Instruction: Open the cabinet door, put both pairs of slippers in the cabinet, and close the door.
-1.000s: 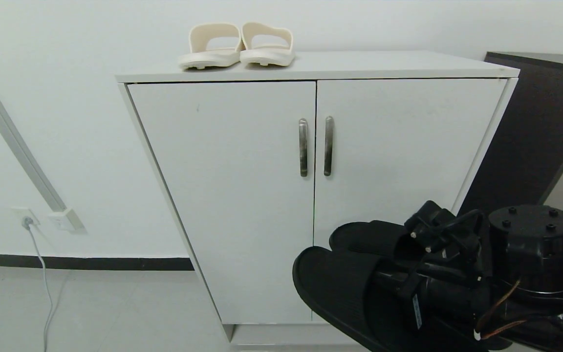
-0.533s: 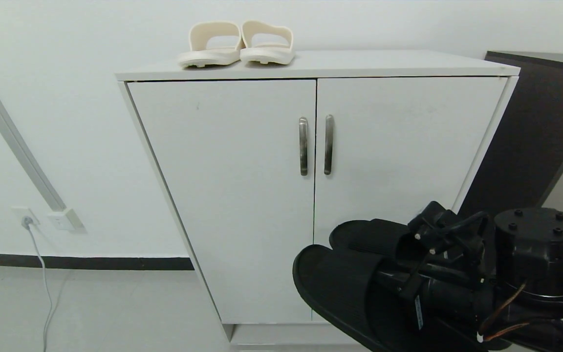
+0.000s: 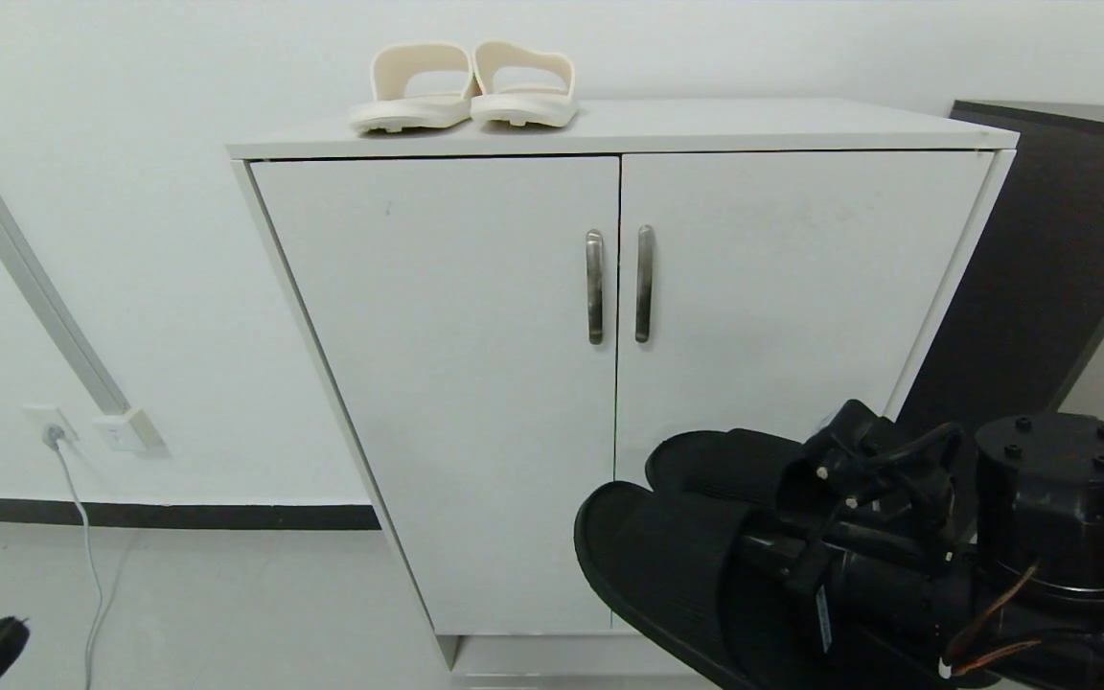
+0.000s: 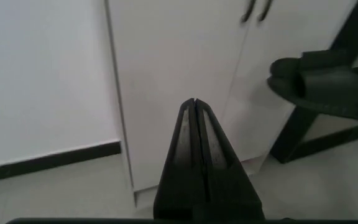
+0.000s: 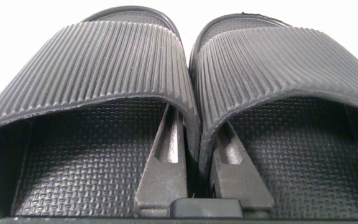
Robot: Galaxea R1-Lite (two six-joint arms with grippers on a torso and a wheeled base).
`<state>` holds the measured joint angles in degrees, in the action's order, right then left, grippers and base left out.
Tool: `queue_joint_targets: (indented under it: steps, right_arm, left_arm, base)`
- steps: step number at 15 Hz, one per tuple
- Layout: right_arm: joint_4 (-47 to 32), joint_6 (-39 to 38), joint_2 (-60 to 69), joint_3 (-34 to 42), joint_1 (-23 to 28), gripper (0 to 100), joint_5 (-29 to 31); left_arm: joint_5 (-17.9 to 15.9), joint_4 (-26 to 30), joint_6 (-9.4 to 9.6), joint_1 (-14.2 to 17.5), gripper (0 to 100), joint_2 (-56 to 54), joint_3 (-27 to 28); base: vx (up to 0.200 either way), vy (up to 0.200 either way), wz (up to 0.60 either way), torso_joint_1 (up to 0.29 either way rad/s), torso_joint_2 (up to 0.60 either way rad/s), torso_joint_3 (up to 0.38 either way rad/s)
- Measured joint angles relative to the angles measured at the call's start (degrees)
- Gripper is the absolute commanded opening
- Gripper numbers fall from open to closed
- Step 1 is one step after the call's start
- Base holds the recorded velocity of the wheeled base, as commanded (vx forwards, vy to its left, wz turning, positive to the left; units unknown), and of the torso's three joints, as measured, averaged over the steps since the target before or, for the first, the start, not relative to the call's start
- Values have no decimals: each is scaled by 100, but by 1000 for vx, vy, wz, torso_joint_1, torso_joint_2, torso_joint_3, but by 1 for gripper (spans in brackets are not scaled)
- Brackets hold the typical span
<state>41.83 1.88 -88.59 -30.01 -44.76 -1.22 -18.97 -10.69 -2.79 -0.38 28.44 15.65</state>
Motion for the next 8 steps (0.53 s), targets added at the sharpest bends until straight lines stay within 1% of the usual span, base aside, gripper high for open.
queue_joint_targets:
  steps: [2,4,6,8]
  right_arm:
    - [0,4,0,4,0,0,0]
    - [-1,4,0,4,0,0,-4]
    - [2,4,0,4,-11,0,-28]
    - [16,9,0,4,-11,0,-34]
  left_arm:
    - [-399,-521,1,-44,0,640,94]
    - [-634,-822,1,-210,0,1252,280]
    - [-697,-1006,-7,-579,0,1882,619]
    - [-686,-1189,-11,-1003,0,2487,1009]
  base:
    - [0,0,0,0,0,0]
    - [0,0,0,0,0,0]
    - [0,0,0,0,0,0]
    - [0,0,0,0,0,0]
